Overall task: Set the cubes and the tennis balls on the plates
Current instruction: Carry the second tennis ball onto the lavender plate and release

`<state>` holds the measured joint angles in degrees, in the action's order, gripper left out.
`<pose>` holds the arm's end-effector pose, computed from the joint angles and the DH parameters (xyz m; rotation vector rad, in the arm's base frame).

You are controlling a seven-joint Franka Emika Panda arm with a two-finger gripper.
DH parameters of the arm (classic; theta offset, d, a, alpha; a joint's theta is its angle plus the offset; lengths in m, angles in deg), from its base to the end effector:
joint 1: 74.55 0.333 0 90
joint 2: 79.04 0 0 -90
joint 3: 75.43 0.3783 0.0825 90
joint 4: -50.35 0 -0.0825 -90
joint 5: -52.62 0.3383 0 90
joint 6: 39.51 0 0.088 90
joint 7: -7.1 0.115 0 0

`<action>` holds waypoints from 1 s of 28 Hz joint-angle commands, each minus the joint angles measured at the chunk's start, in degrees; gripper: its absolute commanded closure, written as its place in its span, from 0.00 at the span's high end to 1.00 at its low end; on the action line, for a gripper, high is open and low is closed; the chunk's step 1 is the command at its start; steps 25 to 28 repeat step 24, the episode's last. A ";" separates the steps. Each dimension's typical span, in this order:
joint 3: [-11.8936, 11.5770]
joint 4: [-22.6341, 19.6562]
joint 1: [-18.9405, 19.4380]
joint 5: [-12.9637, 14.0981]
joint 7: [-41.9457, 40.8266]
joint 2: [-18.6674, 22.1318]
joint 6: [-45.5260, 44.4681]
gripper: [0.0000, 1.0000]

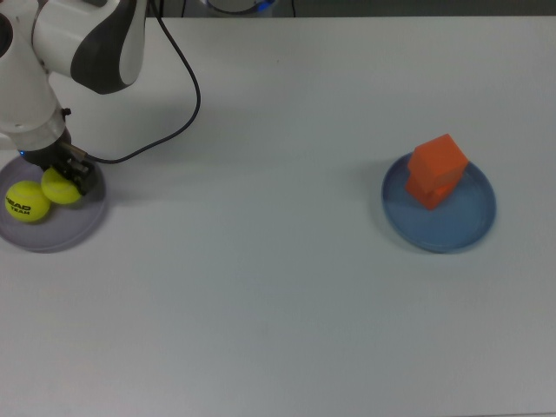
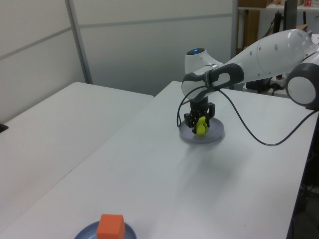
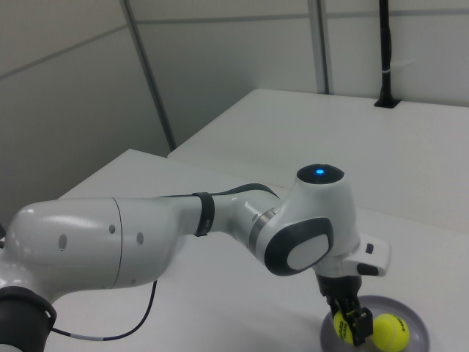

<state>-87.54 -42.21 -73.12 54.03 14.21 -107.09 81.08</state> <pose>0.6638 -0.0988 0.4175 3.0298 -0.4552 0.0123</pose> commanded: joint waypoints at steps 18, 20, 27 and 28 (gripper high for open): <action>-0.10 3.61 2.96 4.65 -2.28 19.69 -16.95 1.00; 0.60 3.61 3.40 5.09 -2.28 21.10 -17.40 1.00; 2.53 3.61 3.58 5.53 -2.28 23.57 -19.07 1.00; 2.53 3.61 3.58 5.53 -2.28 23.57 -19.07 1.00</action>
